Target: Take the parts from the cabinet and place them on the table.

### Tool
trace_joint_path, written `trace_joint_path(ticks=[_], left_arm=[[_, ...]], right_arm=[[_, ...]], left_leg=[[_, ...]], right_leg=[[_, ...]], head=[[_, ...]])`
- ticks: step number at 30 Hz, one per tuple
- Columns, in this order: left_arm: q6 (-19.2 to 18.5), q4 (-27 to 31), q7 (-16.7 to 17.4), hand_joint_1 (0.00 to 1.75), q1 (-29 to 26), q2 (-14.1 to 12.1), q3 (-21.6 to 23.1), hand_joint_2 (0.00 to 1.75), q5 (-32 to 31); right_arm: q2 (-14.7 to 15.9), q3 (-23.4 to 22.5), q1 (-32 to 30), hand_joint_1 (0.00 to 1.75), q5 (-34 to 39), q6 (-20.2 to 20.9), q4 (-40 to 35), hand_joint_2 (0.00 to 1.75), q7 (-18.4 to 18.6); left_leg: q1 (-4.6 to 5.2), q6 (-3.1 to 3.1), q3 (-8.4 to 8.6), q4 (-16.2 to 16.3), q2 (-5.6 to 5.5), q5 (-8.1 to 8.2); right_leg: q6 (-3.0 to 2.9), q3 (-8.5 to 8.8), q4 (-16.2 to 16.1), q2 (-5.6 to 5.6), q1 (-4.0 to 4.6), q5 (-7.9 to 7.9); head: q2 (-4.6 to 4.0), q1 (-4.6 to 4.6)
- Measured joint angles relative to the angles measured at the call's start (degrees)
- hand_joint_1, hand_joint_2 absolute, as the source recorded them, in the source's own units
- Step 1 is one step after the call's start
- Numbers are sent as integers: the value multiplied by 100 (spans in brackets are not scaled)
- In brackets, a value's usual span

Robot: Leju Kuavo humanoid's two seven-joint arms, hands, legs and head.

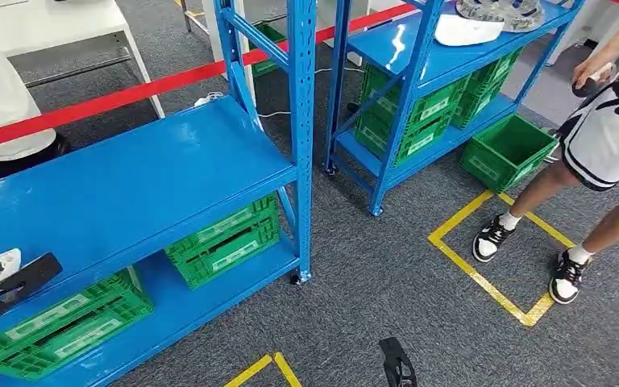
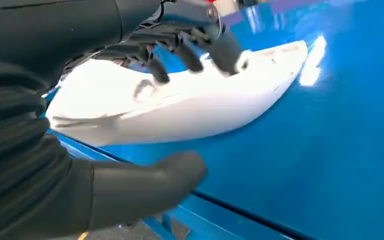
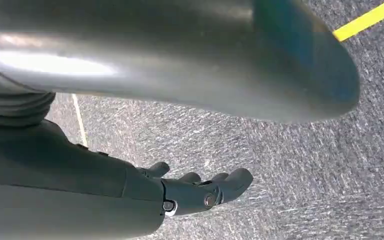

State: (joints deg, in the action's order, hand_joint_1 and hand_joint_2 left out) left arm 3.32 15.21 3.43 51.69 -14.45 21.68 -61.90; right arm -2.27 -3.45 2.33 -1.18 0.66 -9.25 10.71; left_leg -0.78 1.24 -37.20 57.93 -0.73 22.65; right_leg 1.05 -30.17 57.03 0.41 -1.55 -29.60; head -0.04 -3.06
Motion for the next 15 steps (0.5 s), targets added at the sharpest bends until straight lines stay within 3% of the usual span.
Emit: trace_joint_path(ticks=[15], left_arm=[[317,-9,-216,175,-52,-4,4,175,125]], right_arm=[[0,-2,3,0,-103,28,0,0,-28]], left_leg=[[0,1,-2,-6,1,0]], right_leg=[[1,0,1,-1,1,-3]], head=[[0,-2]])
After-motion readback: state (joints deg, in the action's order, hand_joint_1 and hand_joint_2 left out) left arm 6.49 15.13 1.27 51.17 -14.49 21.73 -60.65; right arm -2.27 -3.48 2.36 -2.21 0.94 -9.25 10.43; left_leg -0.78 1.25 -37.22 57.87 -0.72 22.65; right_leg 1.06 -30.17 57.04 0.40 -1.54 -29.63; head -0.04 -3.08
